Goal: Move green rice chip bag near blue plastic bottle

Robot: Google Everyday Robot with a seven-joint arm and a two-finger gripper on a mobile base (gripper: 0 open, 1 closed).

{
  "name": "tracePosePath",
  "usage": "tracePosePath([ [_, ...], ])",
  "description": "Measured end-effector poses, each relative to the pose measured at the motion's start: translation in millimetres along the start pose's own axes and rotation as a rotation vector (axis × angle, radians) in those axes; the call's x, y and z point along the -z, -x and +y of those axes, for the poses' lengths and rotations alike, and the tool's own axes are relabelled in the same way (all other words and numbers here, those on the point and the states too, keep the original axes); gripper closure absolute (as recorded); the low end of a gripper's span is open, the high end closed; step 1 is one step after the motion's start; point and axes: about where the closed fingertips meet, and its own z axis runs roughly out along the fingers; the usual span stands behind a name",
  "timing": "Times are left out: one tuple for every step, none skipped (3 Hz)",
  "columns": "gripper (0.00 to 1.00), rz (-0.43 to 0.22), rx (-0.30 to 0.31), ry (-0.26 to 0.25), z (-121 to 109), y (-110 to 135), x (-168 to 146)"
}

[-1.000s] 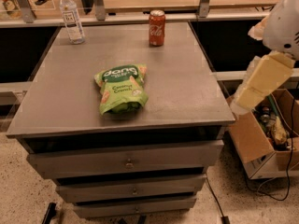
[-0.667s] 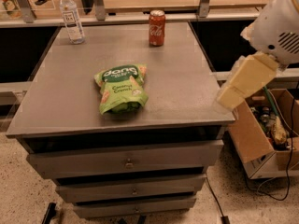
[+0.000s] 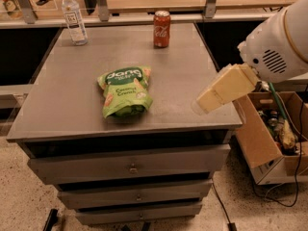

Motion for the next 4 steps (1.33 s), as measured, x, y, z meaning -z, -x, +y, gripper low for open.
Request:
tracePosePath([
  [0.0, -0.071, -0.067, -0.011, 0.6, 4.8, -10.3],
  [0.0, -0.107, -0.062, 0.039, 0.4, 11.8, -21.0],
  [0.0, -0.109, -0.059, 0.044, 0.8, 12.2, -21.8],
  [0.0, -0.134, -0.051, 0.082, 4.2, 13.2, -24.5],
])
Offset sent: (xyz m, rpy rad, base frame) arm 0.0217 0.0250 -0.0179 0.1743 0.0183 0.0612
